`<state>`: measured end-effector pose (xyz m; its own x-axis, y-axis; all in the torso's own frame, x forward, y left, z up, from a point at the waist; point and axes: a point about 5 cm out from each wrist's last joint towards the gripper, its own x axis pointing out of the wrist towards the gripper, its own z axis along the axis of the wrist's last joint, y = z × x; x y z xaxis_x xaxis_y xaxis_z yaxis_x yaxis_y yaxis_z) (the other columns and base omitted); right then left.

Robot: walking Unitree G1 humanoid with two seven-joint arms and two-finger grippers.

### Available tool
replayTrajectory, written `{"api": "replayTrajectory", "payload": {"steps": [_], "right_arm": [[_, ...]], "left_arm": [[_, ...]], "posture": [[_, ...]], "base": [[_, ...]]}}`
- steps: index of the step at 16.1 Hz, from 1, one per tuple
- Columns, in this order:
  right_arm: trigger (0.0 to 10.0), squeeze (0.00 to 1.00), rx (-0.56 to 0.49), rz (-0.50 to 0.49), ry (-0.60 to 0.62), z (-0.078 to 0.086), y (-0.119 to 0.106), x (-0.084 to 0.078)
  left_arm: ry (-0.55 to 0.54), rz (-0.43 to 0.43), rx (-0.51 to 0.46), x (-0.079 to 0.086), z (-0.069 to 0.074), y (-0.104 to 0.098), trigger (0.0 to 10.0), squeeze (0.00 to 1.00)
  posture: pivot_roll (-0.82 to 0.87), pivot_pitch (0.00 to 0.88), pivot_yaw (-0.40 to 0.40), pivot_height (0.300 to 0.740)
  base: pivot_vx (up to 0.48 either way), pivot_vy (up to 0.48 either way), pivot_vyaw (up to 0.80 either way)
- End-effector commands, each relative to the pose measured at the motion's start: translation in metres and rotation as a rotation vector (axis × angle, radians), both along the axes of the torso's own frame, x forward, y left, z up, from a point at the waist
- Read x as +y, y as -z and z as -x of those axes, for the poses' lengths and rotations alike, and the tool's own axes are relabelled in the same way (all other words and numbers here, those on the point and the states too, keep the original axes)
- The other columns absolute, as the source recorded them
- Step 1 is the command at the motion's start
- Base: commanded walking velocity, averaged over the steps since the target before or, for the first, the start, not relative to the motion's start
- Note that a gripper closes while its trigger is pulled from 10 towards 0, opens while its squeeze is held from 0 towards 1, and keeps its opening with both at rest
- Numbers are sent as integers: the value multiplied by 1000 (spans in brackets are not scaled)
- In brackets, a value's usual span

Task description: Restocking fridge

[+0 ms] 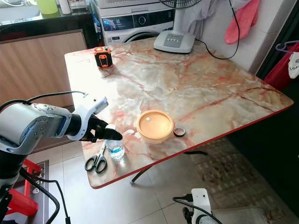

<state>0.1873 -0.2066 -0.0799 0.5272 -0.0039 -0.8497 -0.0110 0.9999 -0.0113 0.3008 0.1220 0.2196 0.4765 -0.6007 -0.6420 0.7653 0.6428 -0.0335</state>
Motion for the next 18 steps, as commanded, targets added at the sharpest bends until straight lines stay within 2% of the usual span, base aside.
{"api": "replayTrajectory", "payload": {"steps": [1, 6, 8, 14, 18], "right_arm": [[10000, 0, 4, -6, 4, 1, 1, 1], [10000, 0, 4, -7, 5, 1, 1, 1], [10000, 0, 5, -8, 5, 1, 1, 1], [10000, 0, 6, -11, 8, 1, 1, 2], [10000, 0, 7, -12, 9, 1, 1, 2]], "left_arm": [[17, -17, -30, 0, 0, -5, 3608, 0], [26, -24, -36, 0, 1, -7, 1608, 0], [30, -28, -31, 0, 2, -6, 39, 0], [25, -21, -30, 0, 2, -3, 0, 0], [4, 42, -93, -4, 0, -11, 0, 0]], "posture": [[41, 18, -14, 740], [43, 18, -13, 740], [43, 18, -12, 740], [41, 16, -10, 740], [38, 15, -12, 740]], "base": [[0, 0, 0], [0, 0, 0], [0, 0, 0], [0, 0, 0], [0, 0, 0]]}}
